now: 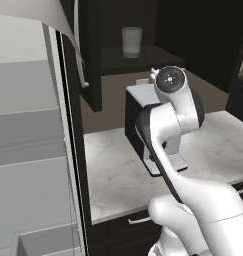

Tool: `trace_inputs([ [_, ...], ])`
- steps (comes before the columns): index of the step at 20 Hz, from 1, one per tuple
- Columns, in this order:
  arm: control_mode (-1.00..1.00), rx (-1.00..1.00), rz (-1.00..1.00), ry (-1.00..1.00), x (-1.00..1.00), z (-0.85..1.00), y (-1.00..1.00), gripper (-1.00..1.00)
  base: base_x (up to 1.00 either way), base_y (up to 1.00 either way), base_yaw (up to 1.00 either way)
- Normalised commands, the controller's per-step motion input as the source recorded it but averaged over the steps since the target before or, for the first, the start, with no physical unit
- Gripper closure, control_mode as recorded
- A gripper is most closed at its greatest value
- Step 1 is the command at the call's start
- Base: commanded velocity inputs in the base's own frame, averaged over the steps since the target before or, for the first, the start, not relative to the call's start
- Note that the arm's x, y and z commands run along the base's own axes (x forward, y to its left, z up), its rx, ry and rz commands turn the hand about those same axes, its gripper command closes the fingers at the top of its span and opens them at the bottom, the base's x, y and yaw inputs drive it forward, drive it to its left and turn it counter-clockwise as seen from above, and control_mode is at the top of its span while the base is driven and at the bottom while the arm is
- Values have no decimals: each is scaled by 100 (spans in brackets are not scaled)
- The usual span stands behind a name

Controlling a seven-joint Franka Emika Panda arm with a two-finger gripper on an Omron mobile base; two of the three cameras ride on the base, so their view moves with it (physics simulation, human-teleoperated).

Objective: Move the glass cup from next to the sink to the open cabinet. Then, move the bowl with the corn to the fridge to clear the area for faucet cleaning.

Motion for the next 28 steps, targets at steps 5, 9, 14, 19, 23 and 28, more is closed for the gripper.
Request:
trace_inputs([
  [5, 100, 0, 0, 0, 0, 0, 0, -100, -100, -21, -29],
  [9, 100, 0, 0, 0, 0, 0, 0, -100, -51, -15, -72],
  [14, 100, 0, 0, 0, 0, 0, 0, -100, -8, -62, -81],
  [19, 100, 0, 0, 0, 0, 0, 0, -100, -2, -91, -80],
  [23, 100, 0, 0, 0, 0, 0, 0, -100, 0, -100, -77],
  [28, 100, 0, 0, 0, 0, 0, 0, -100, 0, -100, -76],
])
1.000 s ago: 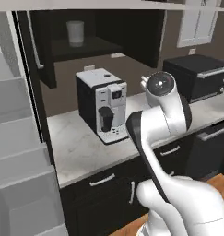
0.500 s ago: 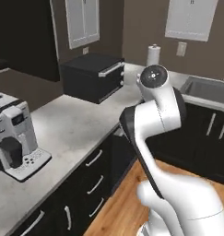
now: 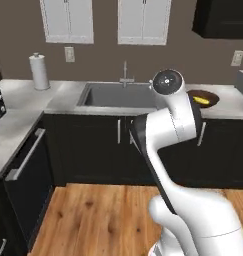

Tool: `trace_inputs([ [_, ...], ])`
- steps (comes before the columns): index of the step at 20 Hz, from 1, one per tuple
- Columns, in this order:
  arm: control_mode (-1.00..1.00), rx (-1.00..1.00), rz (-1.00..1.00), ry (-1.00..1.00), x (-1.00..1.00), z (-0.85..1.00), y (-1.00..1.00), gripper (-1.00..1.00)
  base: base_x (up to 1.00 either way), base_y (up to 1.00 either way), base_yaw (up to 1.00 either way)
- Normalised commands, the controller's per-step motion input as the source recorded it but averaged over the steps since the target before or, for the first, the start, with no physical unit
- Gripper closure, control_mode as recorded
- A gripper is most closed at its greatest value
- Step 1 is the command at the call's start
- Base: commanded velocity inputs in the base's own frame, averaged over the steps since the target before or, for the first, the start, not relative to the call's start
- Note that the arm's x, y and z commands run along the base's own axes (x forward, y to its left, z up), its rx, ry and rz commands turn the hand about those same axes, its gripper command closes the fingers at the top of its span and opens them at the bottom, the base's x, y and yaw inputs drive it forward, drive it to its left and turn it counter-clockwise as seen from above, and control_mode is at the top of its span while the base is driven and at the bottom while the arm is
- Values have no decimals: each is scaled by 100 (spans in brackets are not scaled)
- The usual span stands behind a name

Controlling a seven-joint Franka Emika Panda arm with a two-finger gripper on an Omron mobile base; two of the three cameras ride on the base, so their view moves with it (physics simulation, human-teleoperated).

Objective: Move the glass cup from next to the sink to the open cabinet. Then, move the bowl with the corn to the fridge to clear the area for faucet cleaning.

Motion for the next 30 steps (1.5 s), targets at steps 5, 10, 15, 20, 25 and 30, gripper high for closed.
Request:
trace_inputs([
  [5, 100, 0, 0, 0, 0, 0, 0, -100, 20, -100, -66],
  [10, 100, 0, 0, 0, 0, 0, 0, -100, 92, -99, -36],
  [15, 100, 0, 0, 0, 0, 0, 0, -100, 100, -57, 0],
  [20, 100, 0, 0, 0, 0, 0, 0, -100, 100, -12, 14],
  [25, 100, 0, 0, 0, 0, 0, 0, -100, 81, 3, 46],
  [30, 100, 0, 0, 0, 0, 0, 0, -100, 43, -37, 17],
])
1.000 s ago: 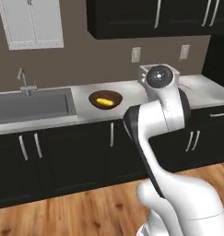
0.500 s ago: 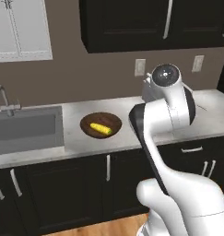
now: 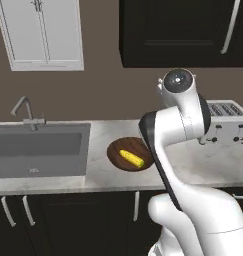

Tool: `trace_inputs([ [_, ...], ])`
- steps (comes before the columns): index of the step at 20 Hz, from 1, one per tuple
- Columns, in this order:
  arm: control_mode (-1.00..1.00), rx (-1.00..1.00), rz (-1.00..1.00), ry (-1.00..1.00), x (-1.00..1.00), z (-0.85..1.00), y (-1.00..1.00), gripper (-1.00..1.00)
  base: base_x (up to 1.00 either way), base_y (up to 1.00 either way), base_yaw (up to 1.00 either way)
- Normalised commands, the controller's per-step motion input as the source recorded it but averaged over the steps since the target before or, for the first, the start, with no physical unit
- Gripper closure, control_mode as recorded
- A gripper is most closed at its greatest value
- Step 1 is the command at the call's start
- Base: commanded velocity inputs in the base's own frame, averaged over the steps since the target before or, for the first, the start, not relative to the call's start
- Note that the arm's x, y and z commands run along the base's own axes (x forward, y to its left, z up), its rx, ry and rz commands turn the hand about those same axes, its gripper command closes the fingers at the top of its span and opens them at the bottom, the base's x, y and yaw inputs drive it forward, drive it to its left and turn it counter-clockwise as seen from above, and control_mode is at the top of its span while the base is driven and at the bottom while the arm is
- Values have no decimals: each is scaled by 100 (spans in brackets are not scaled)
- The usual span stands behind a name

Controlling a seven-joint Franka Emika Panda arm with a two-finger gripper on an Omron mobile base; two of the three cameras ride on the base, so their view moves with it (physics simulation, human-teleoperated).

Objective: Move the glass cup from next to the sink to the open cabinet. Then, move the bowl with the corn to the fridge to clear the area for faucet cleaning.

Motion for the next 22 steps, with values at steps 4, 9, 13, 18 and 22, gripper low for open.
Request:
trace_inputs([
  [4, 100, 0, 0, 0, 0, 0, 0, -100, 86, -10, 16],
  [9, -100, 15, 33, 31, 69, -69, -26, -100, 0, 0, 0],
  [13, -100, 19, 54, 40, 16, -100, -28, -100, 0, 0, 0],
  [18, -100, 13, 57, 38, 19, -100, -26, -100, 0, 0, 0],
  [22, -100, 20, 39, 11, 0, -74, -31, -100, 0, 0, 0],
])
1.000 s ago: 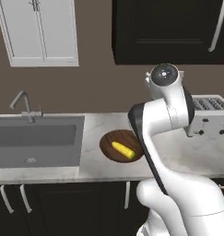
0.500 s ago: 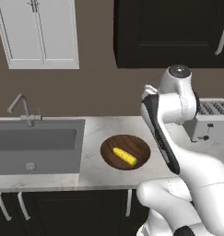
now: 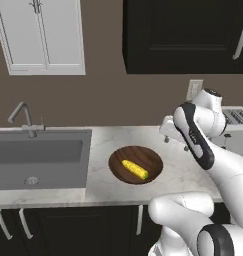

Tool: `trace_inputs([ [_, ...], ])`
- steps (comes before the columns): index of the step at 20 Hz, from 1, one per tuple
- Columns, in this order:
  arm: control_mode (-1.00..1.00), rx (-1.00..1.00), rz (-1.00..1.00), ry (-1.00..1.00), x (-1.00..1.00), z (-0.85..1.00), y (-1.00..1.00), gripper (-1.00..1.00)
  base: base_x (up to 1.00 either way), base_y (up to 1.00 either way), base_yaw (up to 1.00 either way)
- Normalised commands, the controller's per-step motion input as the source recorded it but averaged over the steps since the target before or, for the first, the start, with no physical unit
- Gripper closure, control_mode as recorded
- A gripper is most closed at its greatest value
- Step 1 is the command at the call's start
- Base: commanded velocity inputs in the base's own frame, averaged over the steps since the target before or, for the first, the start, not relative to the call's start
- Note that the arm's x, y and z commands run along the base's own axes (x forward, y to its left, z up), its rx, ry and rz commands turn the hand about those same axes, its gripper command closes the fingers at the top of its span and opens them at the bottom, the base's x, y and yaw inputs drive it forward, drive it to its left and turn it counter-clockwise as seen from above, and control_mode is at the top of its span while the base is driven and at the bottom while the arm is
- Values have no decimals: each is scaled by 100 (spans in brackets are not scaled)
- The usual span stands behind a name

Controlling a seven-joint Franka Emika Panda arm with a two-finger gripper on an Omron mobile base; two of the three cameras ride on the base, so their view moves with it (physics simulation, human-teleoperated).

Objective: Move the glass cup from next to the sink to the open cabinet. Then, move the bowl with the corn to the fridge to clear the area for faucet cleaning.

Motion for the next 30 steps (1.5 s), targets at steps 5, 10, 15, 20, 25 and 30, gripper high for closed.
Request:
trace_inputs([
  [5, -100, 5, 3, 12, 0, -35, 0, -100, 0, 0, 0],
  [10, -100, 1, -4, 14, 24, -56, 24, -100, 0, 0, 0],
  [15, -100, 2, 0, 12, 20, -69, 4, -100, 0, 0, 0],
  [20, -100, 2, 0, 4, 25, -45, 1, -100, 0, 0, 0],
  [25, -100, 0, -2, 0, 42, -8, 11, -100, 0, 0, 0],
  [30, -100, 0, 0, 0, 30, -32, 6, -100, 0, 0, 0],
])
